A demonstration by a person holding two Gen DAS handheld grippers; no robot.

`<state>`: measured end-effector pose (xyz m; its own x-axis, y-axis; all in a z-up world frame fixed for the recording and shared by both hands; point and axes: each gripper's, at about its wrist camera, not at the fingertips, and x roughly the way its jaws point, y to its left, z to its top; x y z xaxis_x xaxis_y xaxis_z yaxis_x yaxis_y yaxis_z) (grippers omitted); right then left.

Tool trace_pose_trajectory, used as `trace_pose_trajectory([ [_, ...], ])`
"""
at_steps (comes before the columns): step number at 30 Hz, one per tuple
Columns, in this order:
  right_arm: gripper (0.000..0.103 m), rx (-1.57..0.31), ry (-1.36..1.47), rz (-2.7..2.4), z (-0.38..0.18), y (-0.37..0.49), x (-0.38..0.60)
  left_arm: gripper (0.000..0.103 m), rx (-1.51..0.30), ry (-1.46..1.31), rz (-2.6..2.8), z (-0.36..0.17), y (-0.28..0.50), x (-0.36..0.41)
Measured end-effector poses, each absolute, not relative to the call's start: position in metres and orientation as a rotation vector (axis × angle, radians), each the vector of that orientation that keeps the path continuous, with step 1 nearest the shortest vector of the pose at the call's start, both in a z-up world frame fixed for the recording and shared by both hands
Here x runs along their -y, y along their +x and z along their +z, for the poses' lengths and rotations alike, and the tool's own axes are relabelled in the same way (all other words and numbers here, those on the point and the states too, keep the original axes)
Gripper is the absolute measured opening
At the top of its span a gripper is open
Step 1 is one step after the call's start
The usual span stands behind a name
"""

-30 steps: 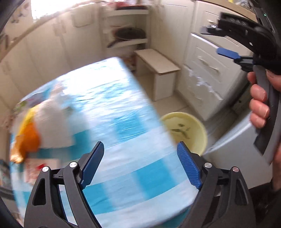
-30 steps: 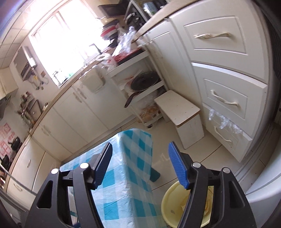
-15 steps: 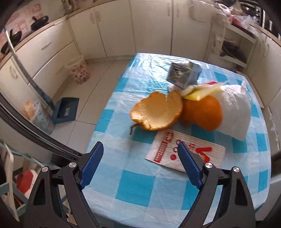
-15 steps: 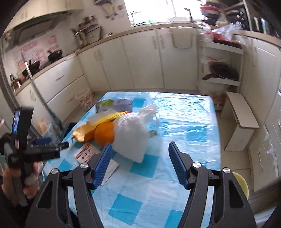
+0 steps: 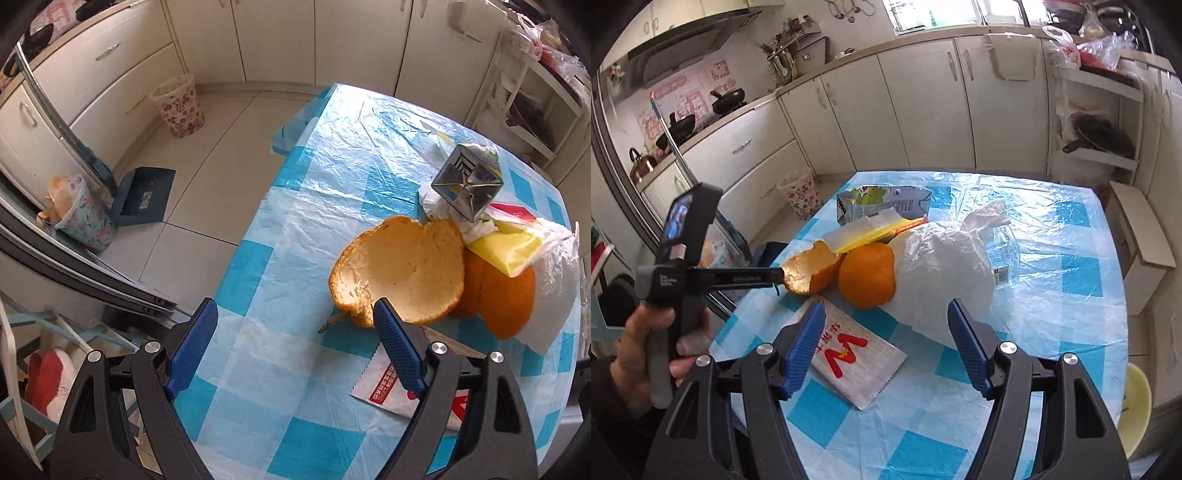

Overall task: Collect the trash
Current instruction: 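Move both open tools back over the table, then grasp the yellow snack wrapper with the right tool while the left tool grasps an orange peel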

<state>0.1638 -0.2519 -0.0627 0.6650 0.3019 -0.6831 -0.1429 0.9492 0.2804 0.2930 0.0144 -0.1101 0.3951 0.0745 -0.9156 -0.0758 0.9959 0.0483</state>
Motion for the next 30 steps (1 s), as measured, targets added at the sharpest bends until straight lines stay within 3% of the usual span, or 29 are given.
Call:
trace_pose_trajectory([
  [16, 0.067, -0.854, 0.469, 0.333, -0.073, 0.206, 0.248, 0.082, -1.212, -0.024, 0.074, -0.129, 0.321, -0.008],
  [28, 0.067, -0.88, 0.822, 0.374, -0.097, 0.249, 0.255, 0.082, -1.237, 0.004, 0.033, -0.137, 0.329, 0.009],
  [30, 0.058, -0.884, 0.846, 0.363, -0.101, 0.254, 0.255, 0.082, -1.242, 0.003, 0.029, -0.138, 0.33, 0.007],
])
